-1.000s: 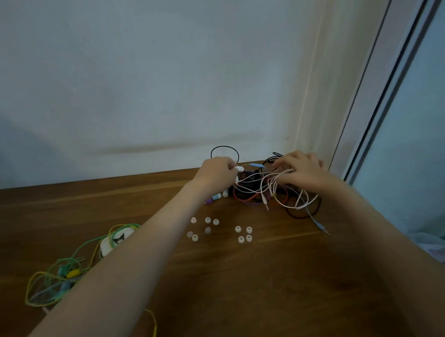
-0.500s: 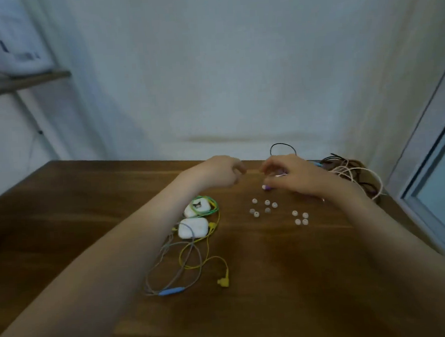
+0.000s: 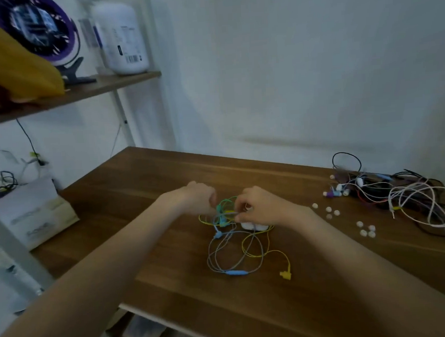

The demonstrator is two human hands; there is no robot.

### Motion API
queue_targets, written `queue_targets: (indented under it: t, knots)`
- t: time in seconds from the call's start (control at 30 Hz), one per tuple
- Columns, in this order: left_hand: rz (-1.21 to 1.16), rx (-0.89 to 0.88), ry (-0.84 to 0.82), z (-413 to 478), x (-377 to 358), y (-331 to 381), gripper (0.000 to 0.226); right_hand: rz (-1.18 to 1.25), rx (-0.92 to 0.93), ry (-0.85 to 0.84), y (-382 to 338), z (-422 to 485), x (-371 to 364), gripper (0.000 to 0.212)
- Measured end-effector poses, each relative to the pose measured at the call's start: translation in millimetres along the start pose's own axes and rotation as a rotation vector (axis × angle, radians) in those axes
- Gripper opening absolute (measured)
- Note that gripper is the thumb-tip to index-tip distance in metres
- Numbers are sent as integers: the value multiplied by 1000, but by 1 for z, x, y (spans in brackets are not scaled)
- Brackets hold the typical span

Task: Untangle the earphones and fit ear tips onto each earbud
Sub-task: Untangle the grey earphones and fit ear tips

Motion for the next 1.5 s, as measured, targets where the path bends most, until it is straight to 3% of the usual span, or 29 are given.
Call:
queue_targets:
  t: [0.1,0.2,0.27,0.4,0.5,0.6,0.67,0.8,1.0,1.07,1.27,1.4,1.5]
  knots:
    - [-146,-69,137,0,5,-2,9,177,-4,102,-9,1,10,12]
    - [-445,-126,268,-5,19,1,25,459,-42,239,-15,-1,31,19]
    - [-735,-161,238,-11,27,6,36,580,-49,306,-19,-2,47,20]
    - [-847,-330,245,-15,40,15,32,697,-31,429,-24,-5,82,20]
    - [-1045,-392,318,-17,54,23,33,855,4,488,-23,-6,98,4]
    - [-1212,-436,412,-20,71,33,32,1113,41,428,-25,-3,92,36]
    - [-1237,-455,482,-25,84,41,31,1135,72,334,-29,1,82,42]
    - [-1291,-430,568,-34,102,46,32,1143,20,321,-30,3,75,9]
    - [-1624,-270,673,-39,111,23,35,873,-40,265,-23,-5,72,11]
    - [-1607,-213,675,-41,115,14,34,826,-75,281,-18,-8,70,19]
    - [-1303,-58,575,-44,105,8,31,987,-110,428,-16,-13,84,34]
    - [-970,-44,368,-43,84,26,13,1155,-33,453,-30,-14,105,34]
    - [-760,-185,128,-43,62,52,40,1243,72,438,-42,-17,122,35]
Point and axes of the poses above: each hand's wrist, its own z-axis towards the middle knuckle, its own x-axis out of the back of the hand, y = z × x, the point moved 4 cm from there along z, towards the middle knuckle, and after that the axes turned 4 degrees about y, right-handed, at the moved point
